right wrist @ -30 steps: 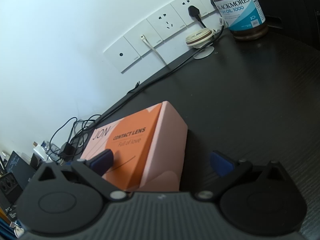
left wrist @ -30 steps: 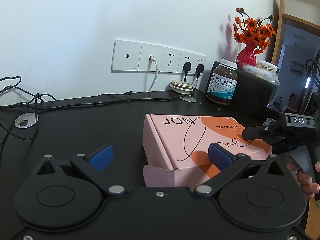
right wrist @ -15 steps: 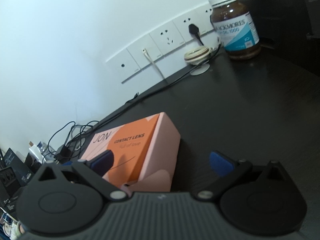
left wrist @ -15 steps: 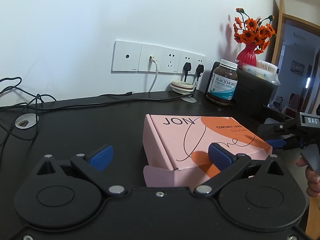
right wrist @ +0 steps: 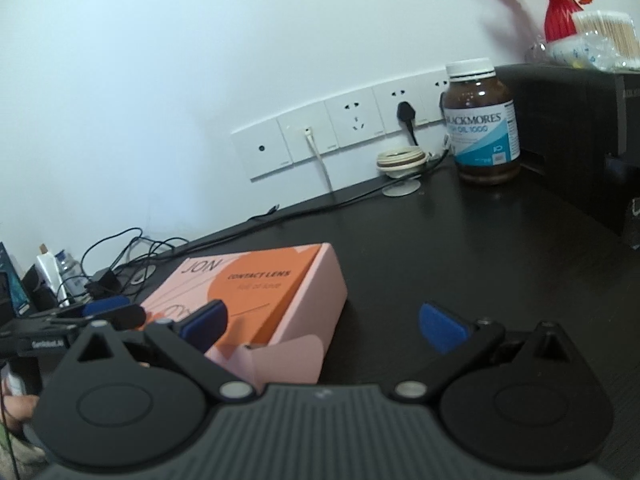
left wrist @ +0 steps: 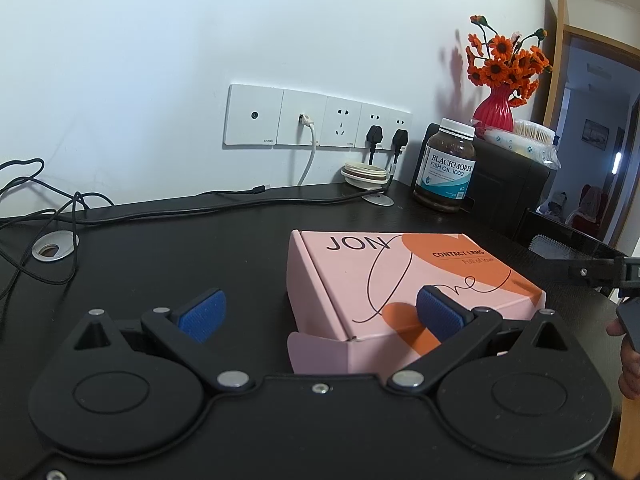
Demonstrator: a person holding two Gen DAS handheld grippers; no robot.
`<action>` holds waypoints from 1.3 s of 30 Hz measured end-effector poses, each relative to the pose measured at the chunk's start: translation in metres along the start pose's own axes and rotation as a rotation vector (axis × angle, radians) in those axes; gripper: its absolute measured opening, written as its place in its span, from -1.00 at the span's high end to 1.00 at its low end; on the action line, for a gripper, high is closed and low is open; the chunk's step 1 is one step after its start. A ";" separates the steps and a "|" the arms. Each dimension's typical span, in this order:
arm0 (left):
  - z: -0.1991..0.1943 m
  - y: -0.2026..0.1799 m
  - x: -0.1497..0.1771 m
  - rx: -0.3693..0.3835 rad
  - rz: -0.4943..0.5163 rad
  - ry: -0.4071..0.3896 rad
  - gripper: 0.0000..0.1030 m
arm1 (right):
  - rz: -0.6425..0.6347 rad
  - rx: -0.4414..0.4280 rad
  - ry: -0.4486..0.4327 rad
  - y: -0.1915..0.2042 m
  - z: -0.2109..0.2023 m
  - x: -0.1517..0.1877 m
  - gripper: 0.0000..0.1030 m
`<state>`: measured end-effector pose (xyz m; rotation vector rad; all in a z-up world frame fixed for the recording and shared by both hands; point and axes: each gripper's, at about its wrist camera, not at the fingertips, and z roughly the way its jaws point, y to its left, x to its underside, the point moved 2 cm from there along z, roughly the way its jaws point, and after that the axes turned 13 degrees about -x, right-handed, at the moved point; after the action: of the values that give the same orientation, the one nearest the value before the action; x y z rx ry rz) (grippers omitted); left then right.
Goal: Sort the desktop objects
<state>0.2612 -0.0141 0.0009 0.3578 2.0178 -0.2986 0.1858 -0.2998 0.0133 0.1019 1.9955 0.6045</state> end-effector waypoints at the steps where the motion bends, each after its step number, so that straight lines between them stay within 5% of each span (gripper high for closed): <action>1: 0.000 0.000 0.000 -0.001 0.001 -0.001 -1.00 | -0.015 0.003 -0.004 0.002 -0.001 0.001 -0.99; 16: -0.001 -0.002 0.001 -0.011 0.019 -0.018 -1.00 | -0.228 0.017 0.022 0.031 0.008 0.018 -0.99; 23: -0.001 -0.003 0.001 -0.016 0.031 -0.022 -1.00 | -0.095 0.027 -0.006 0.023 0.017 0.012 -0.99; 39: 0.000 -0.007 0.003 -0.031 0.061 -0.021 -1.00 | -0.181 0.075 -0.004 0.026 0.022 0.019 -0.99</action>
<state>0.2569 -0.0199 -0.0013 0.3940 1.9845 -0.2317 0.1905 -0.2633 0.0020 -0.0319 1.9979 0.4134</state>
